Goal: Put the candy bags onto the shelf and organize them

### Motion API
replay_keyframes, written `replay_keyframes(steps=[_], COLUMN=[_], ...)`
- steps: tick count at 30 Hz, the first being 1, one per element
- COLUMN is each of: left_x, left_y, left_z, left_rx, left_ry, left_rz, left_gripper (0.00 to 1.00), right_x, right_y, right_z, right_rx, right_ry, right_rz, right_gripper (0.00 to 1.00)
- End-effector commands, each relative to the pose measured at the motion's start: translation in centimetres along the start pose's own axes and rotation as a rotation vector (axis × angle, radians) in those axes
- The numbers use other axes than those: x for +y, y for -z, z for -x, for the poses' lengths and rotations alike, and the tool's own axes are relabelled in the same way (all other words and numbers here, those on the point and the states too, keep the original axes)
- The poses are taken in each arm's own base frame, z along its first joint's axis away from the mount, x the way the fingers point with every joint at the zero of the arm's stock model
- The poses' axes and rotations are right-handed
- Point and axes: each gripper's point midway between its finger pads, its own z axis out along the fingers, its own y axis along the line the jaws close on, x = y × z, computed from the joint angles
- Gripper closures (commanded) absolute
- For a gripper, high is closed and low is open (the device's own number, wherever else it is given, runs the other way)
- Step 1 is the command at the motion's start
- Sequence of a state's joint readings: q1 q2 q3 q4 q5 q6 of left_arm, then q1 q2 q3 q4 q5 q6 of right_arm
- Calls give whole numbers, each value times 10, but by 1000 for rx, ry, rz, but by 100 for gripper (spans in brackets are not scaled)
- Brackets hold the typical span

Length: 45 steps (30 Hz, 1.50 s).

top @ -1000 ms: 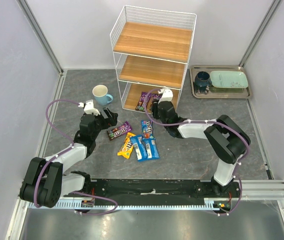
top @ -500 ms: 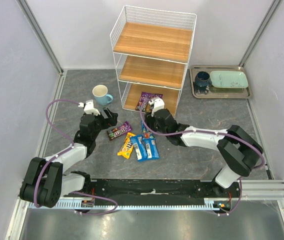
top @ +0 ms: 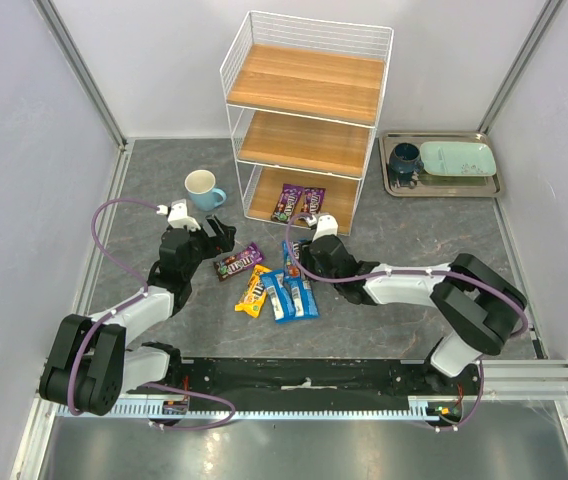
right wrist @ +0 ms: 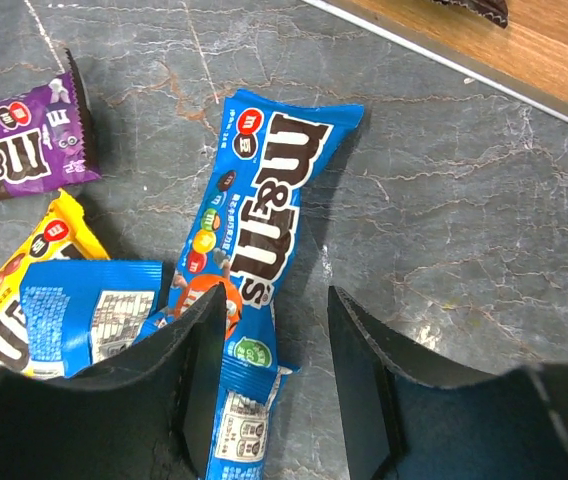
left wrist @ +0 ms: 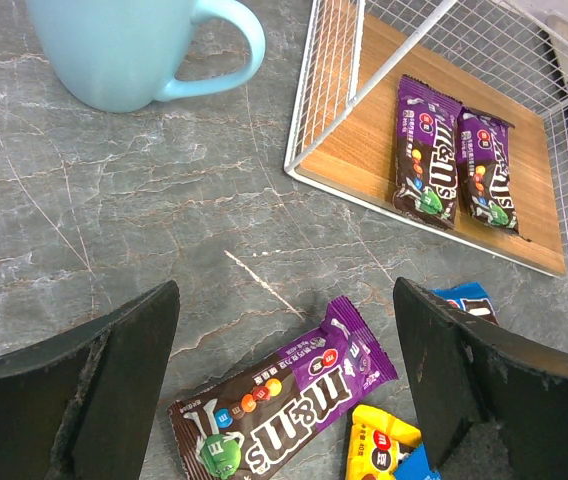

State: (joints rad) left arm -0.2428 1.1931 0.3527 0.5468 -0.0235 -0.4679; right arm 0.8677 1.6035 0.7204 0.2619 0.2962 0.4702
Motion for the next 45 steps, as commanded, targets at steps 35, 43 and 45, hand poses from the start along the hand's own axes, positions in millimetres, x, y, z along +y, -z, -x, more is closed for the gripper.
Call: replay_keyframes(steps=[35, 43, 45], left_x=[-13, -14, -15], left_y=[-2, -1, -1], left_z=[18, 19, 19], left_rx=[-46, -48, -50], left_ry=[34, 36, 37], left_rz=[-36, -41, -42], left_gripper=[6, 6, 6], right_x=[25, 35, 39], right_y=[30, 90, 100], right_z=[63, 118, 128], right_rx=[-115, -246, -269], right_ry=[-1, -43, -51], right_rz=[51, 120, 138], right_gripper=[100, 100, 100])
